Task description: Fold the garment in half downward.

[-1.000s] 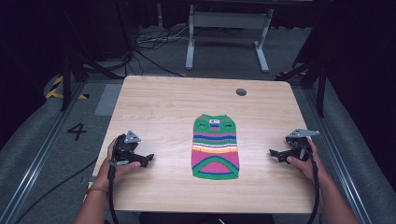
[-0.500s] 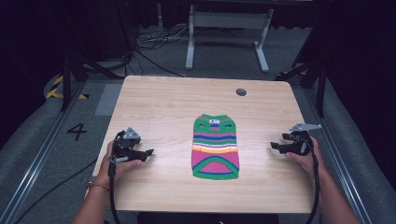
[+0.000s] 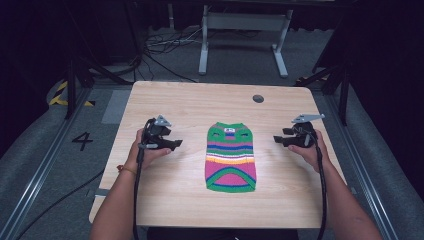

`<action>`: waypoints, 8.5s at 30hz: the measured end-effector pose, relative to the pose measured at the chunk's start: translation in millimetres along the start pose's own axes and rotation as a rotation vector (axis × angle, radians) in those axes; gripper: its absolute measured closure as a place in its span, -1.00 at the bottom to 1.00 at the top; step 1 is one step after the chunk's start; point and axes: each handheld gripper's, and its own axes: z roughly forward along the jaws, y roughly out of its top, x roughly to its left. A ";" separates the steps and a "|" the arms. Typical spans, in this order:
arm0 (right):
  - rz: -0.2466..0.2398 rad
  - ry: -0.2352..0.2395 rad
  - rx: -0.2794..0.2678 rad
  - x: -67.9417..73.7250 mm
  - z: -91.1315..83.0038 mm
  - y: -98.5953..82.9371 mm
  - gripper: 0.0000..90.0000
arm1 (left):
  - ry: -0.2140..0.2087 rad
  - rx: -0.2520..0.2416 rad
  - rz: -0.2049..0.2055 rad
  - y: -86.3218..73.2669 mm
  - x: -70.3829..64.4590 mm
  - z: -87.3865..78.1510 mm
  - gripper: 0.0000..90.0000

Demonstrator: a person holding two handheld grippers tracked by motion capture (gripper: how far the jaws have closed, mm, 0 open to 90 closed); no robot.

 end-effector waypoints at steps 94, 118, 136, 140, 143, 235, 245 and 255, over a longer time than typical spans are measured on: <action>-0.293 0.320 -0.164 99.5 -10.8 25.8 0.92 | -0.107 -0.131 0.446 41.2 -122.1 -2.7 0.84; -0.406 0.400 -0.065 131.8 -31.1 -24.9 0.92 | -0.195 -0.042 0.581 -15.5 -174.3 -10.5 0.83; -0.388 0.381 -0.030 136.6 -43.8 -50.2 0.72 | -0.188 -0.054 0.469 -33.2 -171.0 -30.8 0.46; -0.396 0.374 -0.042 140.3 -45.4 -48.6 0.73 | -0.217 -0.071 0.446 -30.3 -176.1 -26.2 0.52; -0.414 0.374 -0.030 145.8 -40.4 -48.9 0.74 | -0.245 -0.051 0.465 -29.5 -184.5 -15.0 0.64; -0.030 -0.005 -0.034 32.1 -113.7 -163.9 -0.33 | -0.038 0.000 0.063 -152.5 -35.9 -101.6 -0.51; -0.009 -0.051 -0.026 32.9 -116.1 -167.1 -0.44 | 0.027 -0.011 0.038 -157.4 -37.5 -98.0 -0.64; 0.002 -0.065 -0.021 33.0 -115.7 -167.0 -0.51 | 0.037 -0.008 0.027 -157.8 -38.5 -98.5 -0.65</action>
